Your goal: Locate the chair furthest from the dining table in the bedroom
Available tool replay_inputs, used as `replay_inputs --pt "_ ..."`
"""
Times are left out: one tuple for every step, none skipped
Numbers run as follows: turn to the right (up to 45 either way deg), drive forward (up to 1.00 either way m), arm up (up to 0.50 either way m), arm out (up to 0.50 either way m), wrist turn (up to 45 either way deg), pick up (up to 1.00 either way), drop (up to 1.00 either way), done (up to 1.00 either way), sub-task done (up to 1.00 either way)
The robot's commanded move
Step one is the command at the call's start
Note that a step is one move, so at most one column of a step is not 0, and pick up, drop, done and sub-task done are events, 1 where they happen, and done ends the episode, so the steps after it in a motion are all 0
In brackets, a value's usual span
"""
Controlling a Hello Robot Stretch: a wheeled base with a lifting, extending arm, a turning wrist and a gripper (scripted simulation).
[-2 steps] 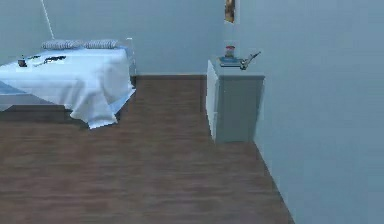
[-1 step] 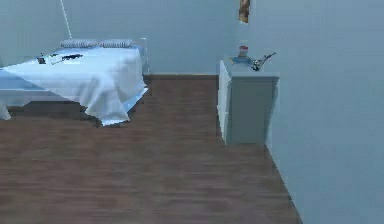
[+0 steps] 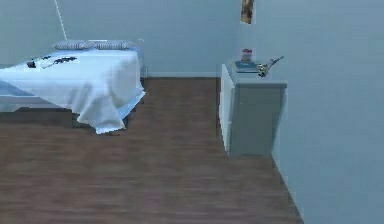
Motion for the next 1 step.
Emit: replay_inputs --pt "-45.0 0.0 0.0 0.0 0.0 0.0 0.0 0.0 0.0"
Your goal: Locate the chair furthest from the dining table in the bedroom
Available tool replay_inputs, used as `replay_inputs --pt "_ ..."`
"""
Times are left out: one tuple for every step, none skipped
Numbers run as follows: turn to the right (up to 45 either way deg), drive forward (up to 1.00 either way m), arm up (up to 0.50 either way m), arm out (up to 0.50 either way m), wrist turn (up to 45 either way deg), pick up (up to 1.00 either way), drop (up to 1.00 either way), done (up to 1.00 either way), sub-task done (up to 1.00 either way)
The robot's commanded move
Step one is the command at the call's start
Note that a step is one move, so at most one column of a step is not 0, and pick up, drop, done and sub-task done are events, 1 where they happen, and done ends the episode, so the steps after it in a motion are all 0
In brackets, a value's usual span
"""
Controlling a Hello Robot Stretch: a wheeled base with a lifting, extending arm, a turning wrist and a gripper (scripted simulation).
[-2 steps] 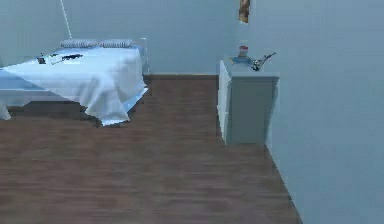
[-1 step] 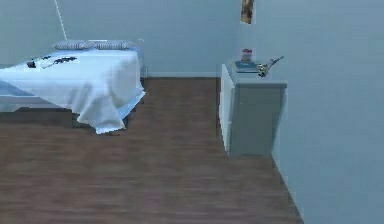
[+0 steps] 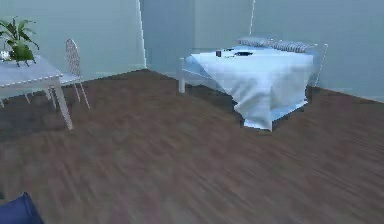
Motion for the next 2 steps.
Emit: replay_inputs --pt "-30.0 0.0 0.0 0.0 0.0 0.0 0.0 0.0 0.0" --pt "0.0 1.0 0.0 0.0 0.0 0.0 0.0 0.0 0.0"
